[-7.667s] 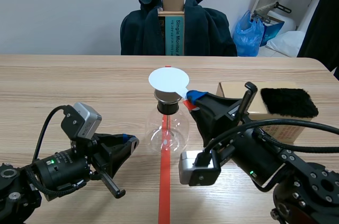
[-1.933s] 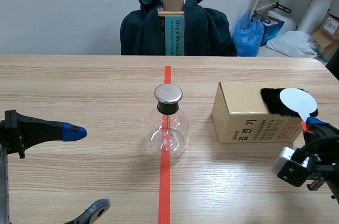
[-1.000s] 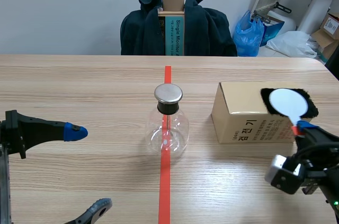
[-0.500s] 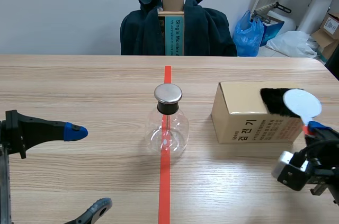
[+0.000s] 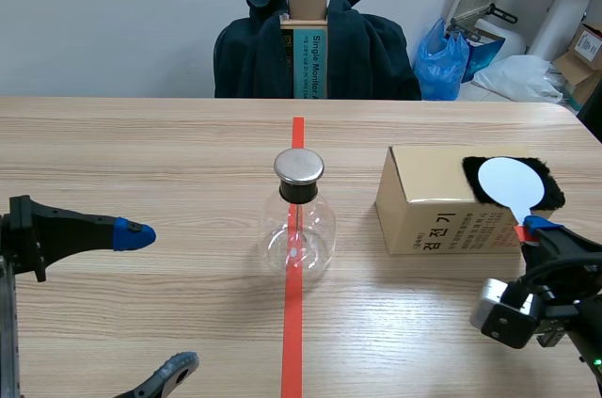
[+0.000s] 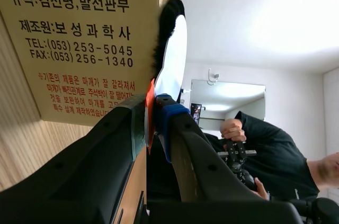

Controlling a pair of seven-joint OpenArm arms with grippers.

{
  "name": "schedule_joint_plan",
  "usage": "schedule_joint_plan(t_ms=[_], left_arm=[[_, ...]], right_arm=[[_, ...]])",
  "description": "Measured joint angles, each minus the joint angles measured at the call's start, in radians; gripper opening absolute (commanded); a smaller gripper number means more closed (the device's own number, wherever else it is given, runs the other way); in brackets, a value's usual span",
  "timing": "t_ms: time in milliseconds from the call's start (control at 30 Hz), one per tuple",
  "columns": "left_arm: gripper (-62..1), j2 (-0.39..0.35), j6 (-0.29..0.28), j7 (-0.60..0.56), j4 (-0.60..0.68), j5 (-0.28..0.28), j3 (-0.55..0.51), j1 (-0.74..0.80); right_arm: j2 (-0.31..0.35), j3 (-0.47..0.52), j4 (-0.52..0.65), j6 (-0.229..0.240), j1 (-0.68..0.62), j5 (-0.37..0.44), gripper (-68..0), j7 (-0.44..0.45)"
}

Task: Do the electroscope experiment.
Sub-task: 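Rub the plate on the fur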

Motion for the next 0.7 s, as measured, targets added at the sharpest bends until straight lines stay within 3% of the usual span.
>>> schedule_joint_plan(t_ms=[300,500,700], left_arm=[[1.4,0.000,0.000,0.000,0.000,0.000,0.000,0.000],[1.4,0.000,0.000,0.000,0.000,0.000,0.000,0.000],[1.4,0.000,0.000,0.000,0.000,0.000,0.000,0.000]], right_arm=[[0.014,0.000,0.024,-0.014,-0.001,0.005,-66.9,-0.014],[0.027,0.018,0.149,-0.011,-0.001,0.031,-66.9,-0.080],[0.027,0.095,0.301,-0.011,0.000,0.036,-66.9,-0.091]])
